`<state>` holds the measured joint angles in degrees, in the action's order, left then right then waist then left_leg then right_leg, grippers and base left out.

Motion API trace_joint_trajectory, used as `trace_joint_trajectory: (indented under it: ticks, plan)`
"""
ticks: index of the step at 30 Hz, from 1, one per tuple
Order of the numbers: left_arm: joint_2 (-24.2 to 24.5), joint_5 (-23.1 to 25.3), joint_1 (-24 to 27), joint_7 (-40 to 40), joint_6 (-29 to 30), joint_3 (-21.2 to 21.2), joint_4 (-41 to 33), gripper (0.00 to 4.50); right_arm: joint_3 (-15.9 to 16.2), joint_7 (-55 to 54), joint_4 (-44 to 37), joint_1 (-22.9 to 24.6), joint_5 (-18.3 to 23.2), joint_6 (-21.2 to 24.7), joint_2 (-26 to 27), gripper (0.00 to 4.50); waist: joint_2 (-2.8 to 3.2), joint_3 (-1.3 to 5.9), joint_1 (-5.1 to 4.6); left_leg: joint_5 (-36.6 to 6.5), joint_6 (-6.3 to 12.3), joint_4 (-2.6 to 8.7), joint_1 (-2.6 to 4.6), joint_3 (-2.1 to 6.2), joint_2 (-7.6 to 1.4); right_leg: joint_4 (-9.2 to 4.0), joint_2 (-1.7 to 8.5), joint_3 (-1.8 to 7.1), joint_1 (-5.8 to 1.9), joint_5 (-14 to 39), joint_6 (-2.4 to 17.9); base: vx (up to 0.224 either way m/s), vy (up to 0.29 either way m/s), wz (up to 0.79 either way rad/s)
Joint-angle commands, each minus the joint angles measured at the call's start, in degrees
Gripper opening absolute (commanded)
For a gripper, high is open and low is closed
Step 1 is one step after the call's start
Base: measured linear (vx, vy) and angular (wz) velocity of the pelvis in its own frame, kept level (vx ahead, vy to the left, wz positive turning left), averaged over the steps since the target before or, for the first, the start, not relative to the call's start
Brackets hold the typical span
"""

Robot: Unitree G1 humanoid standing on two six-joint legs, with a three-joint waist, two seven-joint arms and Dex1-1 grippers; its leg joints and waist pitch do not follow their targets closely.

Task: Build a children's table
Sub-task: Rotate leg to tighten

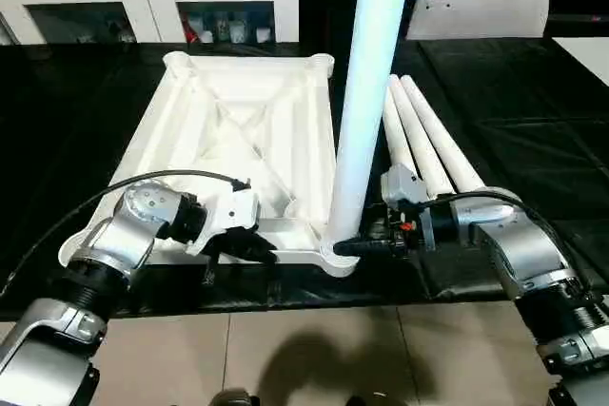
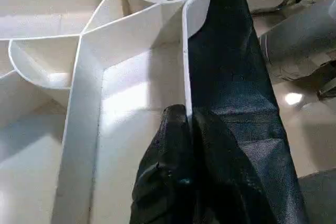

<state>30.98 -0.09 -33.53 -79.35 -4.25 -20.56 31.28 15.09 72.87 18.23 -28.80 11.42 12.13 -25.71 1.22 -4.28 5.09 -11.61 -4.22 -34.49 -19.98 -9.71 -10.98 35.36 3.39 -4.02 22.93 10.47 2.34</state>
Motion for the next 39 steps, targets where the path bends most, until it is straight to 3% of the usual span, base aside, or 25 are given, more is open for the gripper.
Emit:
trace_joint_trajectory:
  ticks: [1, 5, 7, 12, 16, 17, 23, 34, 36, 37, 38, 39]
  plan:
    - [-0.58, 1.54, -0.35, 0.22, -0.94, -1.13, 0.29, 0.00, 1.26, -0.48, 0.95, 0.96, -0.91, -0.14, 0.60, 2.83, 0.13, 4.19, -0.15, -8.10, 2.17, 3.77, 0.01, 0.40, -1.98, -4.70, 4.42, 2.97, -3.16, 15.51, 10.21, 0.000, 0.000, 0.00]
    - [-0.75, 1.51, -0.58, 0.22, -1.34, -1.08, 0.93, 0.00, 1.16, -1.60, 1.09, 1.91, -1.36, -1.03, 1.09, 3.16, 0.48, 4.48, -0.02, -7.08, 2.27, 3.73, 0.02, 0.45, -2.10, -4.25, 4.39, 2.99, -3.19, 11.89, 11.18, 0.000, 0.000, 0.00]
    - [-0.79, 1.52, -0.60, 0.22, -1.41, -1.08, 1.01, 0.00, 1.06, -2.09, 1.11, 2.11, -1.56, -1.45, 1.23, 3.32, 0.29, 4.50, -0.10, -7.15, 2.39, 3.75, -0.08, 0.44, -2.07, -4.13, 4.38, 2.94, -3.30, 10.51, 11.63, 0.000, 0.000, 0.00]
    - [-0.84, 1.55, -0.76, -0.01, -1.70, -1.14, 1.43, 0.00, 0.94, -4.11, 2.82, 2.39, -2.45, -2.65, 2.11, 3.74, 0.35, 4.35, -0.11, -8.46, 1.75, 3.83, -0.06, 0.42, -1.95, -4.60, 4.50, 2.92, -3.32, 14.11, 10.88, 0.000, 0.000, 0.00]
    - [-0.70, 1.60, -0.72, -0.20, -1.95, -1.12, 1.61, 0.00, 0.62, -4.63, 2.91, 2.61, -2.06, -2.30, 2.55, 3.74, 0.43, 4.40, -0.14, -8.42, 1.89, 3.86, 0.04, 0.45, -2.08, -4.48, 4.46, 2.97, -3.22, 13.47, 10.88, 0.000, 0.000, 0.00]
    - [-0.62, 1.64, -0.68, -0.24, -2.04, -1.13, 1.64, 0.00, 0.23, -4.20, 2.76, 2.71, -1.04, -1.06, 2.77, 3.49, 0.43, 4.44, -0.13, -8.30, 1.96, 3.85, -0.01, 0.45, -2.07, -4.45, 4.47, 2.96, -3.29, 13.16, 10.99, 0.000, 0.000, 0.00]
    - [-0.45, 1.59, -0.58, -0.35, -2.15, -1.05, 1.64, 0.00, -0.64, -2.86, 2.72, 2.98, 0.95, 0.45, 3.23, 2.97, 0.30, 4.46, -0.06, -7.95, 2.15, 3.83, -0.10, 0.41, -2.08, -4.38, 4.50, 2.98, -3.30, 12.59, 11.23, 0.000, 0.000, 0.00]
    - [-0.36, 1.25, 0.55, 0.26, -0.94, -0.64, 0.32, 0.00, -0.54, -2.20, 1.78, 4.44, 2.77, 2.67, 4.01, 2.82, 0.35, 4.53, 0.10, -7.66, 2.16, 3.80, -0.16, 0.39, -2.10, -4.34, 4.59, 2.99, -3.32, 12.11, 11.19, 0.000, 0.000, 0.00]
    - [-1.18, 0.91, 2.11, 4.37, 2.43, 0.86, -1.73, 0.00, -1.10, -4.78, 1.49, 5.61, 3.36, 3.92, 5.76, 2.81, 0.67, 4.45, 0.10, -8.03, 1.95, 3.89, -0.14, 0.47, -2.22, -4.31, 4.64, 2.96, -3.25, 12.29, 11.38, 0.000, 0.000, 0.00]
    - [-1.90, 0.68, 2.69, 6.77, 4.10, 1.76, -2.55, 0.00, -1.39, -6.67, 1.66, 5.97, 3.14, 3.73, 6.78, 2.81, 0.46, 4.38, -0.03, -8.30, 1.78, 4.01, -0.16, 0.51, -2.32, -4.32, 4.66, 2.94, -3.27, 12.43, 11.34, 0.000, 0.000, 0.00]
    - [-3.19, -0.19, 3.68, 9.97, 6.99, 3.22, -4.38, 0.00, -2.26, -10.70, 2.29, 6.26, 2.80, 3.62, 8.98, 2.81, 1.00, 3.96, -0.20, -9.84, 1.39, 4.17, -0.05, 0.51, -2.28, -4.66, 4.73, 2.91, -2.95, 15.24, 11.13, 0.000, 0.000, 0.00]
    - [-4.10, -0.78, 4.40, 12.14, 9.18, 4.21, -5.94, 0.00, -2.86, -13.65, 2.68, 6.38, 2.54, 3.56, 10.69, 2.81, 1.11, 3.76, -0.39, -11.72, 1.03, 4.19, 0.12, 0.50, -1.92, -5.39, 4.66, 2.84, -2.83, 19.84, 9.95, 0.000, 0.000, 0.00]
